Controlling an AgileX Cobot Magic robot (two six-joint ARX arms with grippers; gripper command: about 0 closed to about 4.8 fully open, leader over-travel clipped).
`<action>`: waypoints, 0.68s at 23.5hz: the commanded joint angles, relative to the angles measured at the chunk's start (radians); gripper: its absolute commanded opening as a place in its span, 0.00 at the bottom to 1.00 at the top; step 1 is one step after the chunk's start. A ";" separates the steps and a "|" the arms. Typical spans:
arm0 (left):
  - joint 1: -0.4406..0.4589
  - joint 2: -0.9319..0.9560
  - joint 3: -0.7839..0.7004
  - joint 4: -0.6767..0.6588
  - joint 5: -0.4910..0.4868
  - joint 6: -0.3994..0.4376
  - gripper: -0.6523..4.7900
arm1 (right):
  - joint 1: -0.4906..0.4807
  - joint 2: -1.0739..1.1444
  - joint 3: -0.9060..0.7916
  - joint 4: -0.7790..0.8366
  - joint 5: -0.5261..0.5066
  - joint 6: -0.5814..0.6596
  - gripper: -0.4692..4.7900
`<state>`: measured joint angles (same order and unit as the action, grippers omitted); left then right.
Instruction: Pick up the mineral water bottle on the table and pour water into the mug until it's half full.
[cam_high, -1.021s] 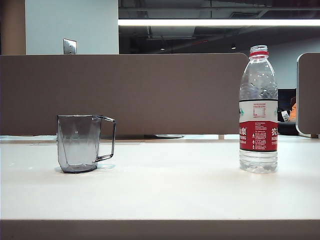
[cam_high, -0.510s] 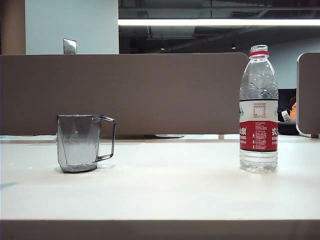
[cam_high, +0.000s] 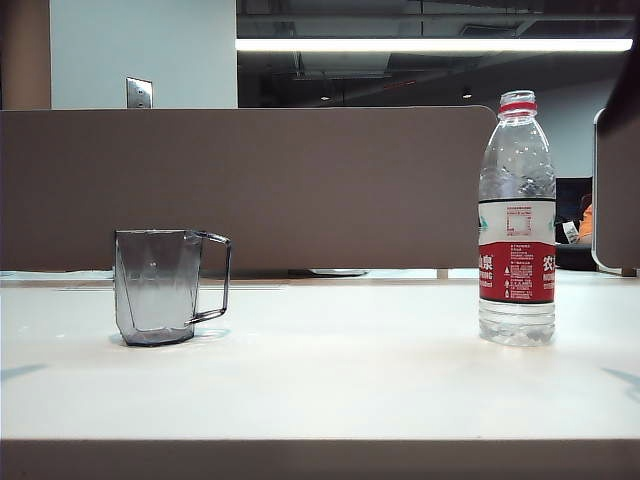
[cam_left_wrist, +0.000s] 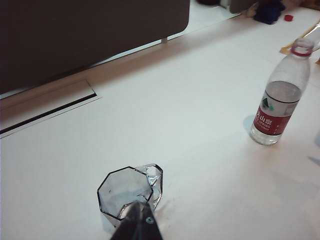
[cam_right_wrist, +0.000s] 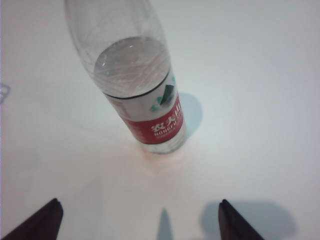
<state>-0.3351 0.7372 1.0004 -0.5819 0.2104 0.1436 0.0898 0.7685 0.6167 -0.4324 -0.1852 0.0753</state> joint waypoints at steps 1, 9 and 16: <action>0.001 -0.002 0.007 0.015 0.004 0.006 0.11 | 0.014 0.091 0.005 0.132 -0.004 -0.032 1.00; 0.001 -0.002 0.007 0.015 0.004 0.007 0.11 | 0.021 0.413 0.005 0.451 -0.050 -0.059 1.00; 0.001 -0.002 0.007 0.015 0.003 0.049 0.11 | 0.045 0.630 0.005 0.634 -0.125 -0.058 1.00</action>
<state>-0.3344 0.7376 1.0004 -0.5800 0.2092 0.1852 0.1303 1.3891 0.6178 0.1352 -0.2996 0.0181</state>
